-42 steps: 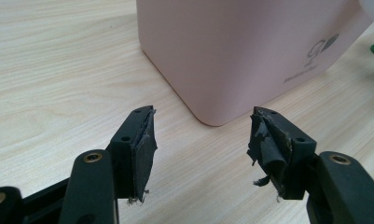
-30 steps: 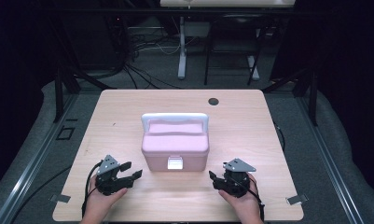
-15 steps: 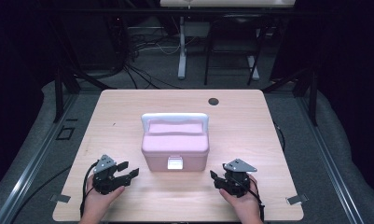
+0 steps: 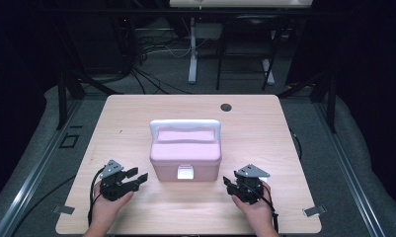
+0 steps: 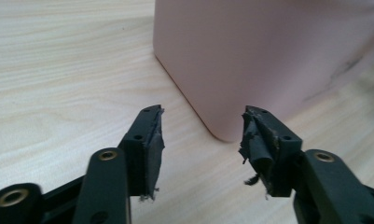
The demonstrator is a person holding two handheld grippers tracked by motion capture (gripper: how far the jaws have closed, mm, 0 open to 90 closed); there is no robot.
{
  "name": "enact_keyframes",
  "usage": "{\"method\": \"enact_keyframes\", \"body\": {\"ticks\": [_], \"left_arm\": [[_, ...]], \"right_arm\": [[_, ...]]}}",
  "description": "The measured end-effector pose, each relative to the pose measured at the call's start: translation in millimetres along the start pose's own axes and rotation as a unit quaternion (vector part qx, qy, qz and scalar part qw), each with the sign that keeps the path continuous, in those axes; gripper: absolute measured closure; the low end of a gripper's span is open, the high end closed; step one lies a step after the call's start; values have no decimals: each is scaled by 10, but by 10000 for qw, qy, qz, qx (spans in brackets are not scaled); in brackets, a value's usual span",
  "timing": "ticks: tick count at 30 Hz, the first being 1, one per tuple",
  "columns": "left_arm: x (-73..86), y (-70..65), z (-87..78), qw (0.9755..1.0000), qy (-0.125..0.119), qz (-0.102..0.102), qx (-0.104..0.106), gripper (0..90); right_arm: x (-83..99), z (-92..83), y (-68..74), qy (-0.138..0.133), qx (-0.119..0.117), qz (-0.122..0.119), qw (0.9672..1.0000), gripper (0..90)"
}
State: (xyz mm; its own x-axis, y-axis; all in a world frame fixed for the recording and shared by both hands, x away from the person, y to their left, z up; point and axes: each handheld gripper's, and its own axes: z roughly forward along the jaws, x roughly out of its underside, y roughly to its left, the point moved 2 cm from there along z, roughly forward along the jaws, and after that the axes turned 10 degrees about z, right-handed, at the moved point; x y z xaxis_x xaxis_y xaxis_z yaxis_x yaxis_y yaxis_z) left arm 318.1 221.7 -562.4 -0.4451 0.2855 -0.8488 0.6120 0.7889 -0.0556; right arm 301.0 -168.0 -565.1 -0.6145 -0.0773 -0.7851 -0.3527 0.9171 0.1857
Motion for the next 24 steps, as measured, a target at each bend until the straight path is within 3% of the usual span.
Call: {"method": "enact_keyframes", "body": {"ticks": [6, 16, 24], "left_arm": [[-70, 45, 49, 10000, 47, -59, -51, 589], [-225, 94, 132, 9995, -199, -228, -80, 657], [-286, 79, 235, 9997, -189, -157, -69, 715]], "right_arm": [[-107, 58, -24, -56, 12, 78, 10000, 599], [-297, 190, -97, -130, -81, 472, 9988, 622], [-362, 272, -116, -286, -31, 522, 9982, 647]]}}
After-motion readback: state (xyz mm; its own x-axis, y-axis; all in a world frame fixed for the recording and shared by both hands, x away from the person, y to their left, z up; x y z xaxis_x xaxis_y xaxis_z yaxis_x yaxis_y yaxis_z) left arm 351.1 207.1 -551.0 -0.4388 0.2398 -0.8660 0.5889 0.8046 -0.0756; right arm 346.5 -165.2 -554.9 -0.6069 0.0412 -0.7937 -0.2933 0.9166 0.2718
